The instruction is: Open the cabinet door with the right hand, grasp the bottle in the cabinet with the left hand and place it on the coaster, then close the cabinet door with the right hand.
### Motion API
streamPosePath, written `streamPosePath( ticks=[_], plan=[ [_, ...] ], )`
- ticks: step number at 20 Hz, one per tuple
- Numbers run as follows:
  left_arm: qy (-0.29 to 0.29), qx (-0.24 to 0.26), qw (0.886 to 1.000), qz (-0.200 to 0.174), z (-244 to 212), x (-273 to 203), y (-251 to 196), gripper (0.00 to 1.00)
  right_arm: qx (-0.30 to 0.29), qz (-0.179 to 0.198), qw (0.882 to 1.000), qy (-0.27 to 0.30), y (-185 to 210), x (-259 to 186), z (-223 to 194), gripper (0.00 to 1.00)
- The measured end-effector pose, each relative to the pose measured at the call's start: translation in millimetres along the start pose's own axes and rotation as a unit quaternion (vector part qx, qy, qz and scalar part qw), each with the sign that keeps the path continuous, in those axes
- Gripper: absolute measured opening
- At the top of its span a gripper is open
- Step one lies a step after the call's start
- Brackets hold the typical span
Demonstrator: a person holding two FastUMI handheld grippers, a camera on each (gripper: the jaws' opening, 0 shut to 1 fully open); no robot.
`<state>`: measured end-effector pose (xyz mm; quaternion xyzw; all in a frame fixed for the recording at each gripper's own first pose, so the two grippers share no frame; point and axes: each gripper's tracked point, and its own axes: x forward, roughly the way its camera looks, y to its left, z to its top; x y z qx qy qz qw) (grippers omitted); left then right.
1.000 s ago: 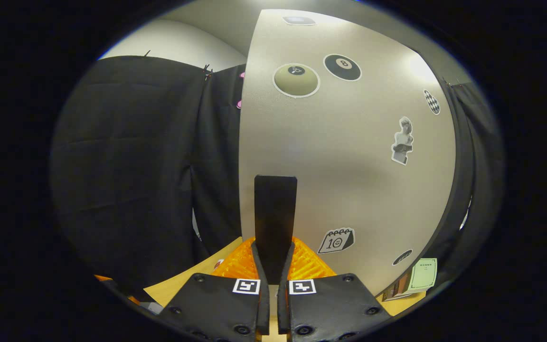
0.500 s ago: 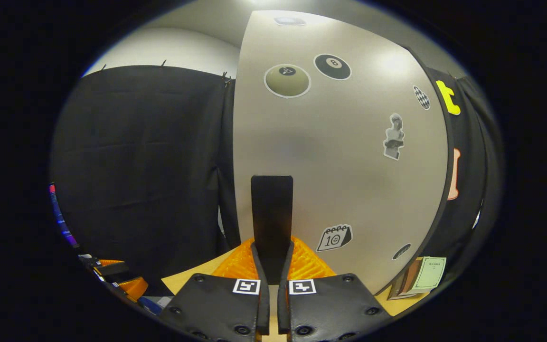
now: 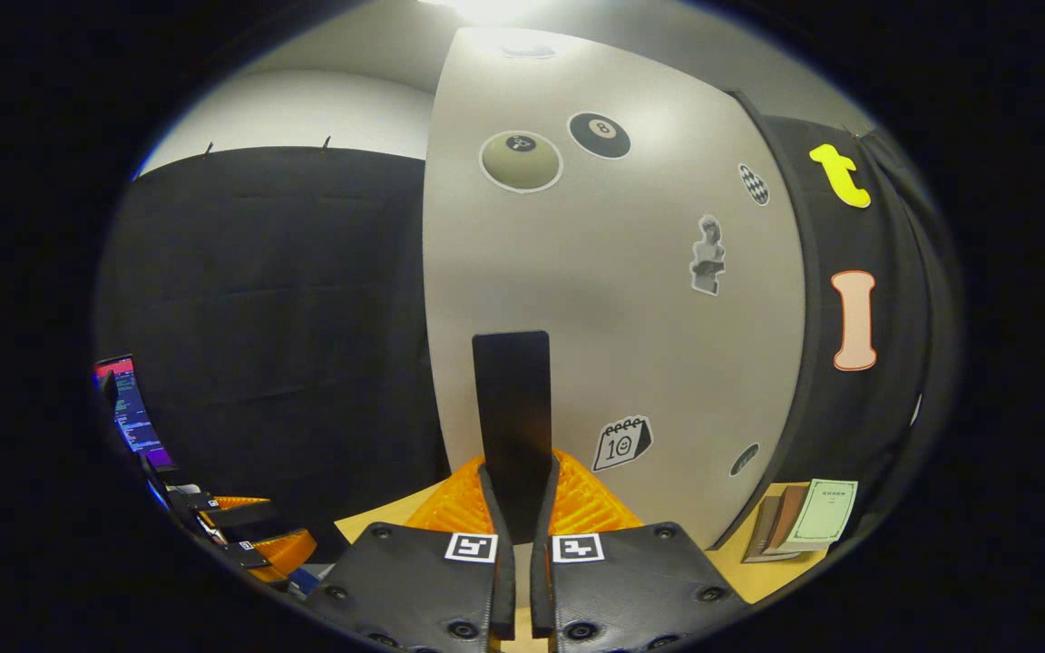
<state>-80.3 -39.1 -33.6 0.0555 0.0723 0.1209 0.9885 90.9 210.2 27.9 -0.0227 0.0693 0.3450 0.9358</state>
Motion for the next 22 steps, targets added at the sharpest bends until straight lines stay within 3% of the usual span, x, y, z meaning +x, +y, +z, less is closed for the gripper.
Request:
streamPosePath(
  ticks=[12, 17, 22],
  plan=[
    [-0.009, 0.030, 0.996, -0.084, -3, -36, -116, 0.87, 0.042, -0.052, 0.998, -0.009, -29, -29, -3, 0.05],
    [-0.021, 0.010, 0.993, -0.112, 6, -45, -154, 0.87, 0.045, -0.101, 0.994, -0.022, -50, -40, -3, 0.07],
    [-0.010, 0.026, 0.989, -0.142, 8, -47, -181, 0.87, 0.057, -0.156, 0.985, -0.036, -68, -50, -3, 0.07]
  ],
)
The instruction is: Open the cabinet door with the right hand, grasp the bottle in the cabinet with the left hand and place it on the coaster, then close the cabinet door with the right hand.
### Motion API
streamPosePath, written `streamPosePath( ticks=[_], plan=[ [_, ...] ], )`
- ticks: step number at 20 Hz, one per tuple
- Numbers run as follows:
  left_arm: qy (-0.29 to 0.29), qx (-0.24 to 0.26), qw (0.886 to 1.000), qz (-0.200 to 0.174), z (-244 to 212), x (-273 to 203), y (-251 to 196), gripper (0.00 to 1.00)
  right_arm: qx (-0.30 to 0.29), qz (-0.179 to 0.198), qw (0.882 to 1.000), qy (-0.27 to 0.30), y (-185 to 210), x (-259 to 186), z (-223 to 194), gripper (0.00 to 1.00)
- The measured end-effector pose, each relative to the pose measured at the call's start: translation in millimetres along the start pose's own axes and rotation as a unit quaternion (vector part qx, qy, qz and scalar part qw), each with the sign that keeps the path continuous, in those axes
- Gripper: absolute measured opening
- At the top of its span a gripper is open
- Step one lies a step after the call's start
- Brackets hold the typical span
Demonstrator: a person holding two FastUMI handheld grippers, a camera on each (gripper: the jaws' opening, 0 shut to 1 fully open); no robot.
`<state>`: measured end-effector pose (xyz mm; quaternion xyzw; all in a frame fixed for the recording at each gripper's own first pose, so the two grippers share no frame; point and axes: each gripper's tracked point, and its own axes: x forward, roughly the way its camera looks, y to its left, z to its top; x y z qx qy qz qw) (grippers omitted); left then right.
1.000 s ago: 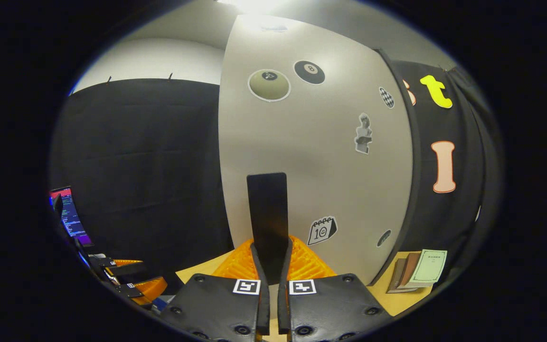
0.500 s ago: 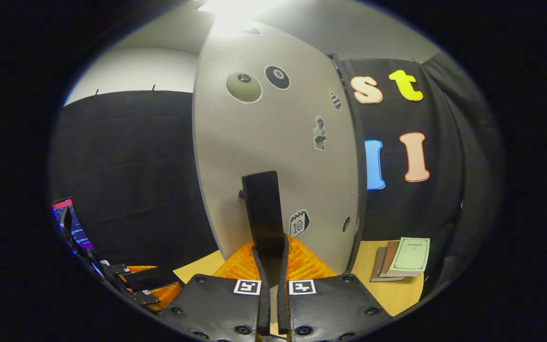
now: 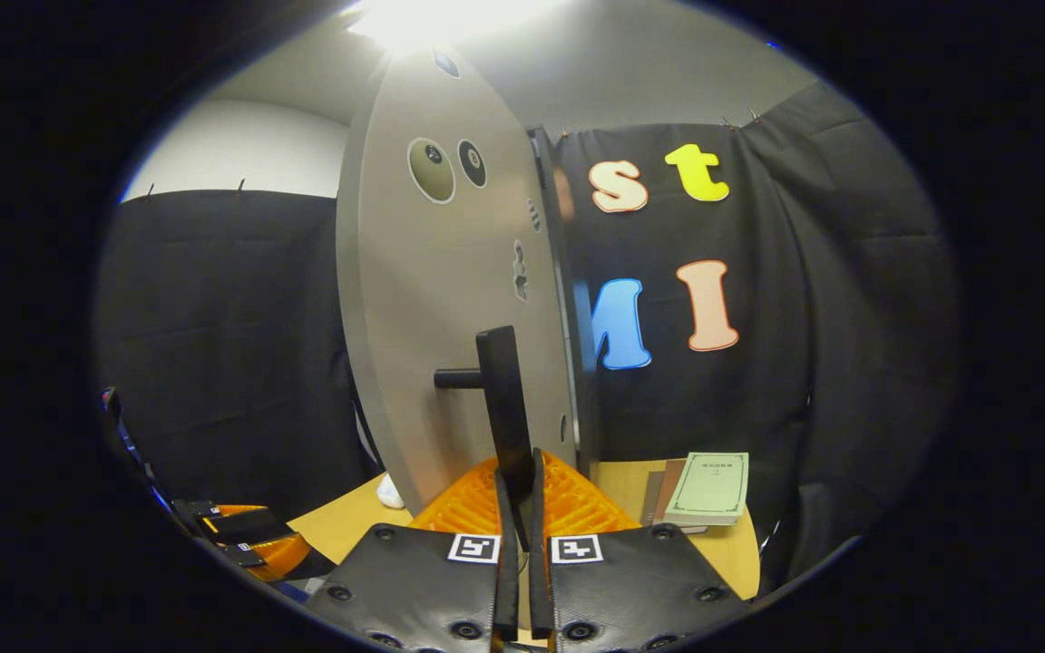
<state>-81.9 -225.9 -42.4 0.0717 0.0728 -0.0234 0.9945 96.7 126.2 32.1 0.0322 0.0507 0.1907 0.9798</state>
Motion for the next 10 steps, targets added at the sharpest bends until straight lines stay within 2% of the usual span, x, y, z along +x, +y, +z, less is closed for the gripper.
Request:
streamPosePath(
  ticks=[4, 7, 8, 10],
  plan=[
    [0.004, 0.013, 1.000, -0.028, 9, 13, -18, 0.87, 0.073, 0.001, 0.997, -0.018, 10, 3, 0, 0.06],
    [0.009, -0.001, 0.998, -0.060, 15, 30, -29, 0.87, 0.065, -0.027, 0.997, -0.029, 1, -2, 4, 0.06],
    [0.009, -0.002, 0.998, -0.066, 17, 35, -29, 0.87, 0.059, -0.026, 0.998, -0.027, 0, -4, 2, 0.04],
    [0.008, 0.004, 0.998, -0.070, 18, 48, -22, 0.88, 0.062, -0.029, 0.997, -0.019, 2, -8, -1, 0.06]
  ],
)
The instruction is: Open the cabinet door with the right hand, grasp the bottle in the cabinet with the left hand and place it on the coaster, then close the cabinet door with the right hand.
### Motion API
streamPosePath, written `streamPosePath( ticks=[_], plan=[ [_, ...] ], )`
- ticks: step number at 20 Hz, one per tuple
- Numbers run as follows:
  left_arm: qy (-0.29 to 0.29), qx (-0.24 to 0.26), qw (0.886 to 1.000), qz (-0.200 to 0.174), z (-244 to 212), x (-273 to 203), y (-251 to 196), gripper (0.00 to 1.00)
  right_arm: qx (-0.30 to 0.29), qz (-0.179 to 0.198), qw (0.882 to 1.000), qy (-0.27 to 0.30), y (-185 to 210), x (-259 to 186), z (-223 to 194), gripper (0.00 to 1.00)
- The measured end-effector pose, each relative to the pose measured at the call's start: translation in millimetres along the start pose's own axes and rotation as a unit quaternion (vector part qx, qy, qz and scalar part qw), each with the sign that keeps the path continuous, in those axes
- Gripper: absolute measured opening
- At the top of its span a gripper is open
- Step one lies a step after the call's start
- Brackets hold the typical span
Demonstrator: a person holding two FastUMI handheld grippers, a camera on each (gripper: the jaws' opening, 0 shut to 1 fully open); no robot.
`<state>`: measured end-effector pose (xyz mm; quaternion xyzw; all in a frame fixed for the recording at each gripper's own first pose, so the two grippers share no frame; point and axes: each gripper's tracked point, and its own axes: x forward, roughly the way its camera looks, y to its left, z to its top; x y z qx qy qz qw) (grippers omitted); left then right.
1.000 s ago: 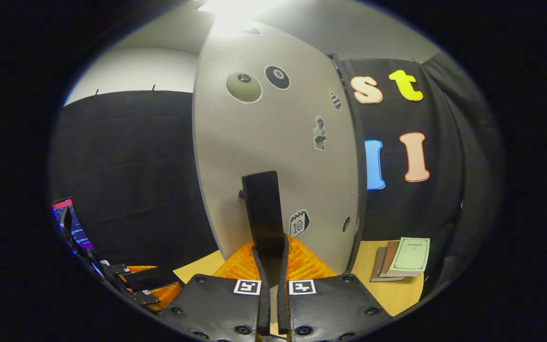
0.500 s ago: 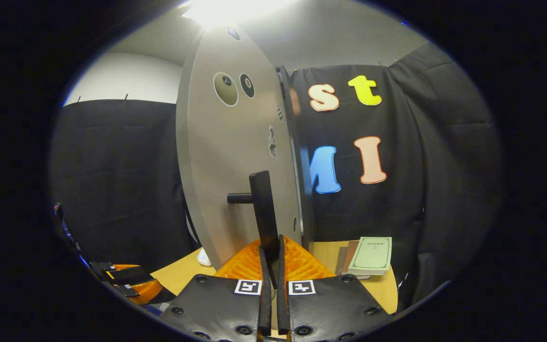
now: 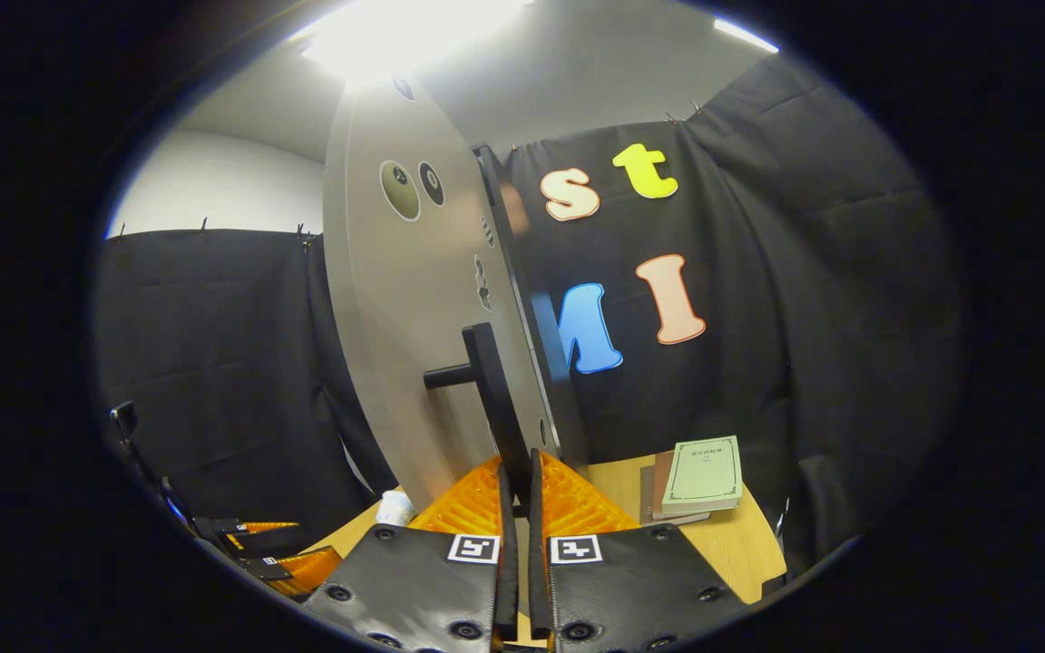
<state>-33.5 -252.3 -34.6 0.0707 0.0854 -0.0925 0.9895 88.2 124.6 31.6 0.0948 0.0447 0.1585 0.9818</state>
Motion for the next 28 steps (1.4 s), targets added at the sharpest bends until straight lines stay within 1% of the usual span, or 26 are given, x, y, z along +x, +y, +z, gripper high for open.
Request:
streamPosePath(
  ticks=[2, 5, 7, 8, 9, 10, 11, 12, 13, 16, 17, 19, 21, 22, 23, 25, 26, 27, 28],
  plan=[
    [-0.005, -0.004, 1.000, -0.007, 2, 15, 10, 0.88, 0.003, -0.010, 1.000, 0.005, -1, -3, -2, 0.07],
    [-0.008, -0.019, 0.999, -0.027, 1, 36, 30, 0.87, 0.000, -0.019, 1.000, 0.013, -1, -7, -4, 0.06],
    [-0.013, -0.021, 0.999, -0.042, 3, 47, 51, 0.87, -0.005, -0.020, 0.999, 0.025, -1, -20, -7, 0.06],
    [-0.014, -0.017, 0.999, -0.047, 2, 54, 64, 0.88, 0.000, -0.020, 0.999, 0.025, 1, -25, -8, 0.04],
    [-0.013, -0.013, 0.999, -0.051, -1, 61, 77, 0.87, 0.006, -0.027, 0.999, 0.025, -1, -29, -8, 0.07],
    [-0.010, -0.011, 0.998, -0.058, -4, 69, 88, 0.88, 0.010, -0.047, 0.998, 0.027, -6, -33, -9, 0.02],
    [-0.010, -0.010, 0.998, -0.065, -6, 77, 98, 0.87, 0.010, -0.074, 0.997, 0.026, -13, -37, -10, 0.02],
    [-0.010, -0.010, 0.997, -0.071, -7, 85, 108, 0.88, 0.009, -0.104, 0.994, 0.021, -21, -42, -9, 0.02],
    [-0.012, -0.010, 0.997, -0.077, -6, 92, 118, 0.88, 0.010, -0.132, 0.991, 0.012, -27, -46, -6, 0.09],
    [-0.023, -0.013, 0.995, -0.100, 2, 106, 143, 0.87, 0.008, -0.204, 0.979, -0.017, -42, -55, 5, 0.00],
    [-0.022, -0.014, 0.993, -0.113, 3, 111, 148, 0.87, 0.005, -0.224, 0.974, -0.021, -46, -58, 7, 0.02],
    [-0.022, -0.020, 0.990, -0.141, 7, 118, 153, 0.87, -0.010, -0.264, 0.964, -0.036, -54, -67, 16, 0.02],
    [-0.030, -0.023, 0.986, -0.161, 14, 128, 157, 0.87, -0.019, -0.291, 0.955, -0.058, -59, -70, 27, 0.03],
    [-0.038, -0.020, 0.986, -0.162, 18, 133, 162, 0.88, -0.016, -0.299, 0.952, -0.063, -60, -72, 31, 0.00],
    [-0.044, -0.017, 0.986, -0.161, 24, 139, 165, 0.89, -0.013, -0.306, 0.950, -0.063, -61, -73, 33, 0.06],
    [-0.055, -0.019, 0.985, -0.164, 34, 147, 166, 0.87, -0.012, -0.331, 0.942, -0.057, -68, -73, 34, 0.19],
    [-0.056, -0.025, 0.984, -0.167, 38, 156, 164, 0.87, -0.014, -0.337, 0.940, -0.057, -73, -70, 37, 0.14],
    [-0.058, -0.032, 0.983, -0.170, 42, 163, 162, 0.88, -0.017, -0.337, 0.940, -0.058, -75, -64, 40, 0.19],
    [-0.059, -0.038, 0.983, -0.170, 46, 173, 160, 0.88, -0.021, -0.336, 0.940, -0.057, -76, -58, 41, 0.15]
  ],
)
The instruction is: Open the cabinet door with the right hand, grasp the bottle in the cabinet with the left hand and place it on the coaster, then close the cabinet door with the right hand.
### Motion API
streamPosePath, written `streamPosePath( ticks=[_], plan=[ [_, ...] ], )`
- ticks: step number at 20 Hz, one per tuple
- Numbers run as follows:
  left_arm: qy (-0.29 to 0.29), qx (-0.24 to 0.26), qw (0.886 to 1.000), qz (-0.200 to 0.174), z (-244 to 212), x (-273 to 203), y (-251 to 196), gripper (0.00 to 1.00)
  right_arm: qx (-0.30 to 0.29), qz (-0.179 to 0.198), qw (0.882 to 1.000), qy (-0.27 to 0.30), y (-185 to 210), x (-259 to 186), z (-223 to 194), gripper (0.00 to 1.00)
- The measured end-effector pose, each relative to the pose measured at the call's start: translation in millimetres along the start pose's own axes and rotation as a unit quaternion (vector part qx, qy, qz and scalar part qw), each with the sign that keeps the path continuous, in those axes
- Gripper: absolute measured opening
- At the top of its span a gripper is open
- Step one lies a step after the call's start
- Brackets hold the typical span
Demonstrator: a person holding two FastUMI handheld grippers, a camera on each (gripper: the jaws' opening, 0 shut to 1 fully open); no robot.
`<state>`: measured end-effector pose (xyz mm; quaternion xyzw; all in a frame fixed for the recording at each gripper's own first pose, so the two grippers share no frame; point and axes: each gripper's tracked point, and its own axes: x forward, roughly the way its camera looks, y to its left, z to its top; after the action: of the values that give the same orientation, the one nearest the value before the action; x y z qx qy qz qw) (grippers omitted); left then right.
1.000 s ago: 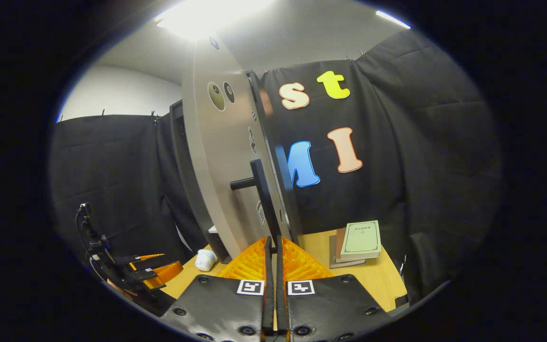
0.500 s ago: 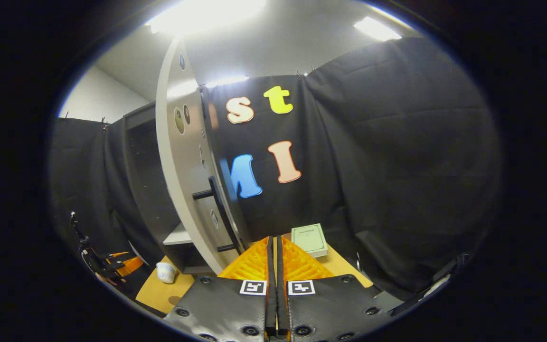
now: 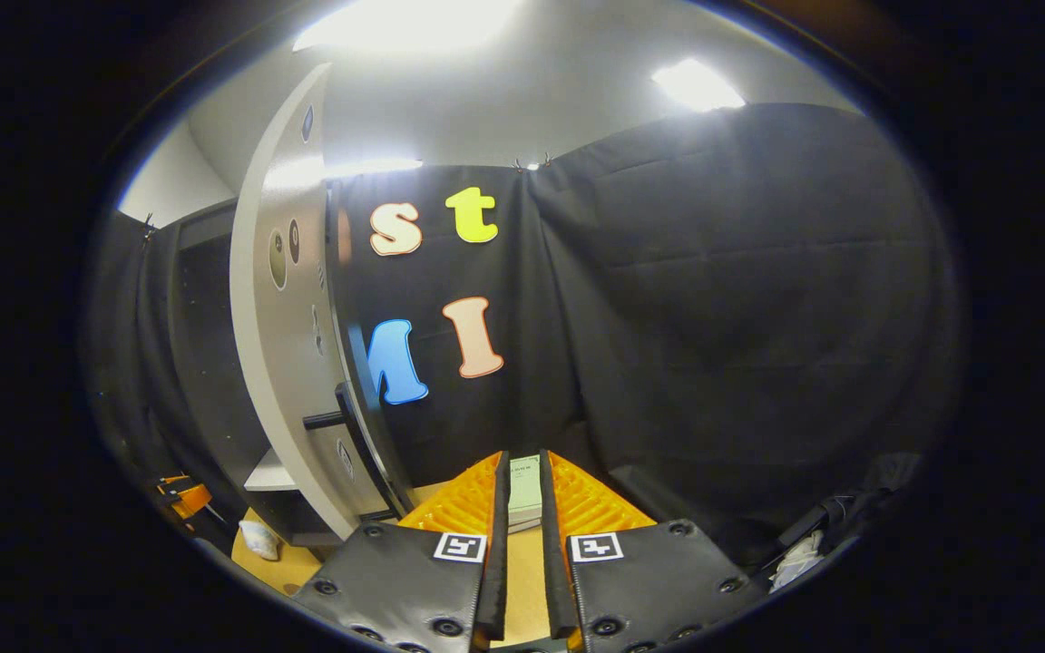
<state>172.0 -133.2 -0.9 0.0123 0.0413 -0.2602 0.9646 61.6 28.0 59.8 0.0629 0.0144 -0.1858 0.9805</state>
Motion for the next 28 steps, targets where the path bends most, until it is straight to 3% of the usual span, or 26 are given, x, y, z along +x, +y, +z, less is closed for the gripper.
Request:
streamPosePath(
  ticks=[2, 4, 6, 7, 9, 11, 17, 24, 28],
  plan=[
    [-0.001, -0.004, 1.000, 0.003, 5, 19, 4, 0.88, -0.012, -0.002, 1.000, 0.005, -2, 17, -5, 0.20],
    [-0.004, 0.001, 1.000, 0.014, 11, 41, 11, 0.87, -0.028, 0.000, 1.000, 0.009, 0, 38, -9, 0.36],
    [-0.006, 0.005, 1.000, 0.023, 17, 65, 13, 0.87, -0.031, 0.000, 1.000, 0.002, -2, 64, -5, 0.36],
    [-0.006, 0.005, 1.000, 0.025, 21, 77, 12, 0.88, -0.025, 0.006, 1.000, 0.003, -1, 75, -5, 0.43],
    [-0.012, 0.004, 1.000, 0.026, 27, 104, 10, 0.88, -0.023, 0.001, 1.000, 0.004, -12, 99, -4, 1.00],
    [-0.011, 0.002, 1.000, 0.027, 31, 128, 9, 0.87, -0.015, -0.010, 1.000, 0.001, -24, 125, -1, 0.96],
    [-0.011, 0.004, 1.000, 0.029, 36, 200, 9, 0.88, -0.034, -0.021, 0.999, 0.016, -43, 177, -8, 0.98],
    [-0.006, 0.002, 1.000, 0.022, 29, 264, 7, 0.87, -0.099, -0.030, 0.994, 0.047, -56, 208, -26, 0.98],
    [-0.003, 0.010, 1.000, 0.023, 23, 291, 5, 0.87, -0.106, -0.026, 0.993, 0.054, -58, 218, -29, 0.98]
  ],
)
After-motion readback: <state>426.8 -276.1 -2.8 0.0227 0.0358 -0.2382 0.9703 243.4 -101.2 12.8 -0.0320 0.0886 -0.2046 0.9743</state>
